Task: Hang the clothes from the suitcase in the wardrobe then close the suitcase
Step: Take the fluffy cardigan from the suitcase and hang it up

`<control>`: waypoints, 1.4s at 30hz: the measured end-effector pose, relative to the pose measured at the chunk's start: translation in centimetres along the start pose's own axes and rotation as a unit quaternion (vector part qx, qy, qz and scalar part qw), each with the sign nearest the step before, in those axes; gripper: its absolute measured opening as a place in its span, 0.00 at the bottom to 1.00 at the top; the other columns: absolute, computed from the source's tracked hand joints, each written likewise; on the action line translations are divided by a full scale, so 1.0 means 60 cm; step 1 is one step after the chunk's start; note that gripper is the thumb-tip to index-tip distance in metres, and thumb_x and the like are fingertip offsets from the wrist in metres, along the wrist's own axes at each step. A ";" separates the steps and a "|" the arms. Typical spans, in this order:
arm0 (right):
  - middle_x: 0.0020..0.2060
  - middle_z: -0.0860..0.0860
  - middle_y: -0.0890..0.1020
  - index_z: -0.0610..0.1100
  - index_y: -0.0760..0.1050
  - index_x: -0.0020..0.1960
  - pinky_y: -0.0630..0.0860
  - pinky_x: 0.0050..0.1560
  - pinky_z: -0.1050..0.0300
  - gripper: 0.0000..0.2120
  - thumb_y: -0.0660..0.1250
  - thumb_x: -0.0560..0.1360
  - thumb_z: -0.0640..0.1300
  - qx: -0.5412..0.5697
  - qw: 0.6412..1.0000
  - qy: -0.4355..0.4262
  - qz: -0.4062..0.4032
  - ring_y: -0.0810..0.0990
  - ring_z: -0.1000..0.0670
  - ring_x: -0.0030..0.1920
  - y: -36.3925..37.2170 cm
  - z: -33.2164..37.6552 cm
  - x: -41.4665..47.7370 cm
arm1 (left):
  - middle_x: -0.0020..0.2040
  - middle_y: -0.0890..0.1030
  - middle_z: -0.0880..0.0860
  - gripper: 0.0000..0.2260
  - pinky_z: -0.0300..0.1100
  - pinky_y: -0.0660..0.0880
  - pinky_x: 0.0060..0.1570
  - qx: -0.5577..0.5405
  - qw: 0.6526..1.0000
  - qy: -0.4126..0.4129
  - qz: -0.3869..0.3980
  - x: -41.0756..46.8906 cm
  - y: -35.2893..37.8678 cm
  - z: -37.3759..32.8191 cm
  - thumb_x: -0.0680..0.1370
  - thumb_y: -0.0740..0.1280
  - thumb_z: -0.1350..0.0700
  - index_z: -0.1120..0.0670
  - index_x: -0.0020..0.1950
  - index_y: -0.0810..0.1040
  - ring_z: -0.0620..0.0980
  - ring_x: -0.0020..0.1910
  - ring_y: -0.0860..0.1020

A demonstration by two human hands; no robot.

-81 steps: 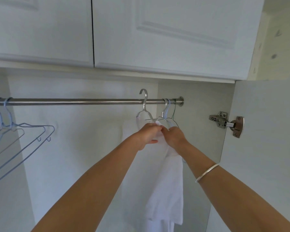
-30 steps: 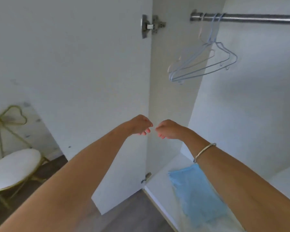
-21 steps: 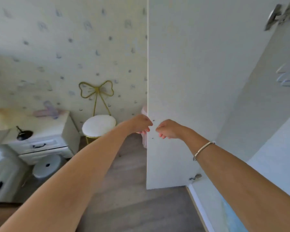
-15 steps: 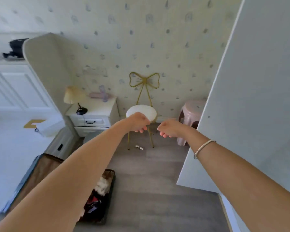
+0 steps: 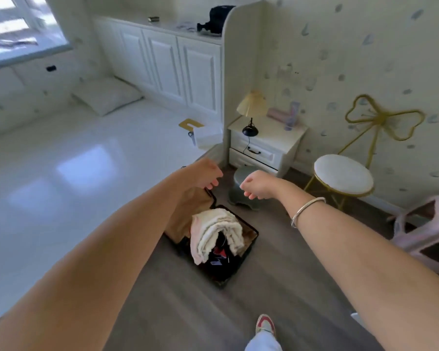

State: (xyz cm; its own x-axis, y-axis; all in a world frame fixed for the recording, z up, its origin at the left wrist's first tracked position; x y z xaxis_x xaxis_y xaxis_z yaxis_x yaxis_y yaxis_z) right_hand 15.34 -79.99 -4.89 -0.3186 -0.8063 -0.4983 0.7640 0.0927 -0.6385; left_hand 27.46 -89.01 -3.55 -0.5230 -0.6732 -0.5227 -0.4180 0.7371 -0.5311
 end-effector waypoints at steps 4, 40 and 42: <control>0.56 0.42 0.81 0.35 0.75 0.62 0.77 0.53 0.53 0.17 0.58 0.79 0.44 -0.013 0.999 -0.014 0.045 0.81 0.47 0.50 0.029 0.024 0.083 | 0.58 0.80 0.64 0.13 0.42 0.76 0.43 0.000 0.998 -0.017 -0.052 0.038 -0.030 0.044 0.80 0.61 0.58 0.65 0.58 0.78 0.61 0.58 0.79; 0.78 0.53 0.43 0.55 0.45 0.78 0.47 0.77 0.44 0.48 0.73 0.69 0.45 -0.296 0.932 -0.115 0.176 0.40 0.47 0.78 0.594 -0.383 0.920 | 0.73 0.64 0.55 0.36 0.49 0.74 0.58 -0.104 0.952 -0.277 -0.081 0.747 0.319 0.817 0.72 0.68 0.53 0.53 0.77 0.56 0.57 0.65 0.70; 0.78 0.52 0.44 0.56 0.42 0.78 0.49 0.76 0.44 0.50 0.73 0.69 0.46 -0.314 0.929 -0.118 0.158 0.44 0.46 0.78 0.609 -0.405 0.940 | 0.75 0.60 0.56 0.48 0.52 0.67 0.67 -0.092 0.951 -0.290 -0.048 0.771 0.355 0.846 0.67 0.73 0.48 0.51 0.78 0.47 0.58 0.72 0.63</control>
State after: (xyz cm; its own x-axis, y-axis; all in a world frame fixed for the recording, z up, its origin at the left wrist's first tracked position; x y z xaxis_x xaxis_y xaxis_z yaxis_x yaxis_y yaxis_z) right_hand 11.68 -107.89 -70.58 0.0552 -0.7796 -0.6239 0.2973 0.6093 -0.7351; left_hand 32.08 -107.50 -72.91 0.0004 -0.6182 -0.7860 -0.5941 0.6321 -0.4975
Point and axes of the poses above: each hand's wrist, its own x-axis towards the middle knuckle, its own y-axis out of the palm, z = x × y, the point moved 9 cm from there along x, towards the middle knuckle
